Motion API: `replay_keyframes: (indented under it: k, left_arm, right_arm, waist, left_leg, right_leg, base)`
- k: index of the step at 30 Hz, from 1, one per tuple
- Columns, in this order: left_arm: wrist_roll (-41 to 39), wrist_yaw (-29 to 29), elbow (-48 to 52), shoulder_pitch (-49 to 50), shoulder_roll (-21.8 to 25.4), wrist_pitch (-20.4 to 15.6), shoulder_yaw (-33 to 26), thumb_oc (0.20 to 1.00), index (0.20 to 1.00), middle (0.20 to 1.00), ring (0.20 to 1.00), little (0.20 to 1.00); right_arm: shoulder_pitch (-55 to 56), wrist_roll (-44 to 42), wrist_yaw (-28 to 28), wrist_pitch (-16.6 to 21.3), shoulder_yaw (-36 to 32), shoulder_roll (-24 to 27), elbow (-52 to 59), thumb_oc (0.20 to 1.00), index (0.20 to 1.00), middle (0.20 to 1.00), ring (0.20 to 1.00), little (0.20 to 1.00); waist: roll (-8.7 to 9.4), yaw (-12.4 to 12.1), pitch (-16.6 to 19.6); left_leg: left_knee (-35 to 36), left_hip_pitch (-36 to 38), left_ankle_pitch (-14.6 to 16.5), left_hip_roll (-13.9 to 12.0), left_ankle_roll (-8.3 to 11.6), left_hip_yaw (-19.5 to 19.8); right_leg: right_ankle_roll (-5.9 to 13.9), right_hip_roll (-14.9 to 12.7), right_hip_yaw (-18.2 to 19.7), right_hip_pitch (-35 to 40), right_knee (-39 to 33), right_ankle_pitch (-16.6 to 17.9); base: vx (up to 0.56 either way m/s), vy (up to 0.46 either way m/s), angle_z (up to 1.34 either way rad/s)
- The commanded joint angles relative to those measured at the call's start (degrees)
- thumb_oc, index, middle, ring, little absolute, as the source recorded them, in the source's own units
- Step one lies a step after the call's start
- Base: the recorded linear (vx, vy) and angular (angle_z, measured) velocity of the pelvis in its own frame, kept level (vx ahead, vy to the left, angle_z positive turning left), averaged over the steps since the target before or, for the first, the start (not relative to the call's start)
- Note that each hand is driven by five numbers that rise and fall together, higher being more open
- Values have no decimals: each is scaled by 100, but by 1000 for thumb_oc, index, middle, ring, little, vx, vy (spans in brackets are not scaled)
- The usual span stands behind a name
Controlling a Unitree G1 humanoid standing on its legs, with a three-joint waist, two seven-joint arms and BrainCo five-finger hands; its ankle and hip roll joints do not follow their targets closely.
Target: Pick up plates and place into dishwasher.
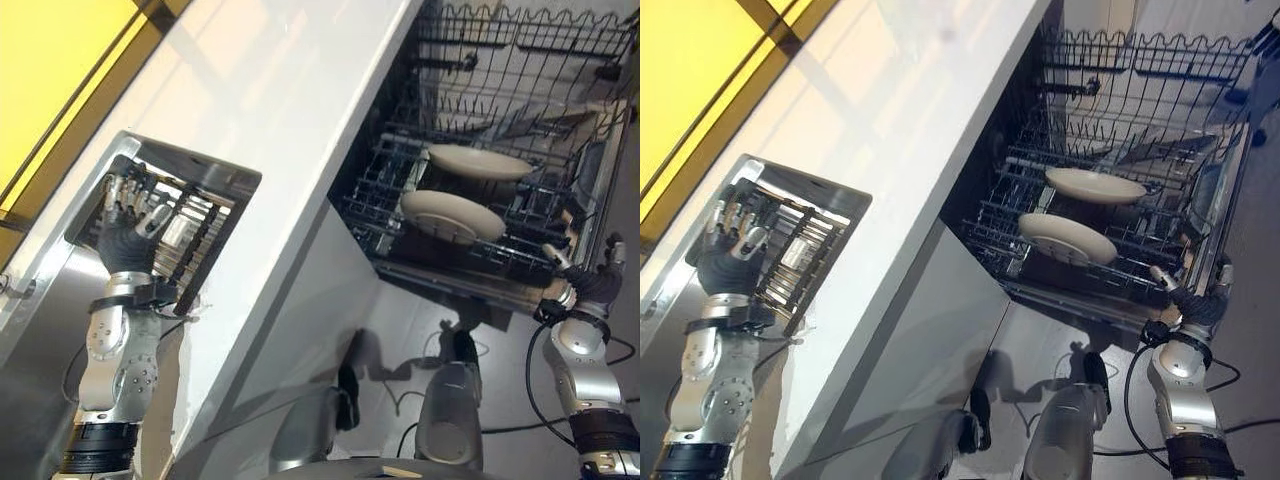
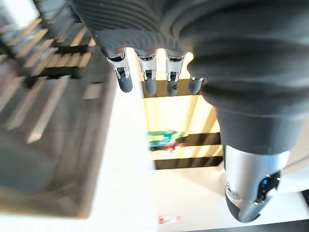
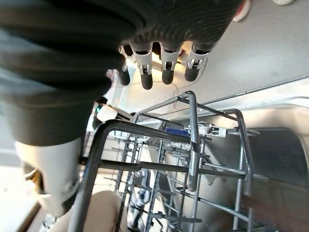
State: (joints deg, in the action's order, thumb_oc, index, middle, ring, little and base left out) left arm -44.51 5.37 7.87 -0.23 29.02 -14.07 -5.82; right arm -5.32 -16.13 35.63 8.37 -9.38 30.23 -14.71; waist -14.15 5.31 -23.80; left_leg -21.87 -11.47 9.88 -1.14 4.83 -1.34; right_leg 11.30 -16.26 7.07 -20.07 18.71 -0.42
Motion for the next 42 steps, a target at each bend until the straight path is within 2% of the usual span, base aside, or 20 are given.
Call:
replay_keyframes:
  k: [1, 5, 8, 10, 13, 16, 23, 25, 26, 30, 35, 42]
  left_arm:
    - [110, 217, 163, -222, 50, -545, -98, 1000, 1000, 1000, 1000, 1000]
    - [167, 418, 200, -404, 87, -616, 77, 1000, 1000, 1000, 1000, 1000]
    - [244, 648, 221, -562, 54, -667, 219, 1000, 1000, 1000, 1000, 1000]
    - [287, 745, 237, -643, 35, -696, 300, 1000, 1000, 1000, 1000, 1000]
    - [259, 797, 291, -721, 41, -691, 344, 1000, 1000, 1000, 1000, 1000]
    - [198, 857, 375, -734, 20, -656, 359, 1000, 1000, 1000, 1000, 1000]
    - [173, 1041, 302, -857, -93, -671, 354, 1000, 1000, 1000, 1000, 1000]
    - [147, 1044, 289, -869, -116, -673, 306, 1000, 1000, 1000, 1000, 1000]
    - [92, 1026, 293, -870, -121, -658, 268, 1000, 1000, 1000, 1000, 1000]
    - [72, 1041, 304, -913, -112, -569, 252, 1000, 1000, 1000, 1000, 1000]
    - [46, 1087, 278, -920, -106, -547, 255, 1000, 1000, 1000, 1000, 1000]
    - [-5, 1021, 464, -853, -48, -429, 258, 1000, 1000, 1000, 1000, 1000]
  right_arm:
    - [-273, -495, 165, 321, -137, 60, 6, 1000, 1000, 1000, 1000, 1000]
    - [-585, -817, 331, 482, -90, 89, -171, 1000, 1000, 1000, 1000, 1000]
    - [-851, -965, 703, 691, -184, 47, -382, 1000, 1000, 1000, 1000, 1000]
    - [-1011, -1030, 706, 703, -192, 36, -432, 1000, 1000, 1000, 1000, 1000]
    - [-1285, -1063, 326, 517, -110, 80, -532, 1000, 1000, 1000, 1000, 1000]
    - [-1557, -918, -319, 260, 158, 195, -511, 1000, 1000, 1000, 1000, 1000]
    - [-1841, -779, -1770, 449, 668, 267, -149, 1000, 1000, 1000, 1000, 1000]
    - [-1926, -896, -2215, 426, 741, 278, -144, 1000, 1000, 1000, 1000, 1000]
    - [-1997, -977, -2645, 360, 833, 270, -84, 1000, 1000, 1000, 1000, 1000]
    - [-2208, -1268, -3320, 267, 1071, 292, 64, 1000, 1000, 1000, 1000, 1000]
    - [-2466, -1310, -3364, 174, 1174, 369, 65, 1000, 1000, 1000, 1000, 1000]
    - [-3035, -1224, -3240, -17, 1267, 426, 54, 1000, 1000, 1000, 1000, 1000]
  waist:
    - [42, 24, -167]
    - [-35, 3, -338]
    - [-99, -10, -480]
    - [-140, -29, -525]
    - [-198, -63, -553]
    - [-251, -88, -581]
    - [-231, -127, -597]
    - [-226, -144, -590]
    - [-224, -179, -584]
    - [-183, -257, -553]
    - [-168, -360, -513]
    - [-197, -659, -362]
  left_leg:
    - [-735, -412, 350, -560, 412, 725]
    - [-774, -618, 306, -610, 453, 824]
    - [-774, -759, 251, -654, 469, 902]
    - [-755, -824, 214, -652, 480, 948]
    - [-662, -842, 151, -642, 485, 1024]
    - [-463, -798, 52, -641, 485, 1082]
    - [-80, -747, -150, -564, 461, 1115]
    - [4, -739, -185, -533, 452, 1122]
    - [43, -737, -200, -507, 448, 1126]
    - [18, -798, -220, -470, 452, 1142]
    - [-108, -856, -231, -398, 452, 1179]
    - [-109, -805, -215, -252, 391, 1179]
  right_leg:
    - [184, -502, 272, -100, 273, -143]
    - [143, -445, 327, -418, 571, -243]
    - [107, -391, 356, -632, 761, -305]
    - [75, -363, 364, -718, 822, -332]
    - [20, -332, 362, -806, 856, -353]
    - [-34, -290, 361, -878, 852, -367]
    - [-100, -254, 303, -1028, 764, -306]
    - [-110, -261, 283, -1074, 755, -297]
    - [-121, -267, 265, -1103, 755, -292]
    - [-131, -288, 219, -1225, 873, -313]
    - [-122, -316, 182, -1290, 1036, -373]
    - [-96, -475, 50, -1153, 961, -347]
  base:
    - [-109, 3, -2]
    - [-80, -13, 0]
    - [-50, -33, 8]
    - [-27, -19, 6]
    - [7, 18, 2]
    - [21, 79, -1]
    - [5, 71, -3]
    - [-18, 83, 1]
    - [-22, 81, 5]
    - [-25, 66, 6]
    - [-5, 81, 12]
    - [9, 105, 14]
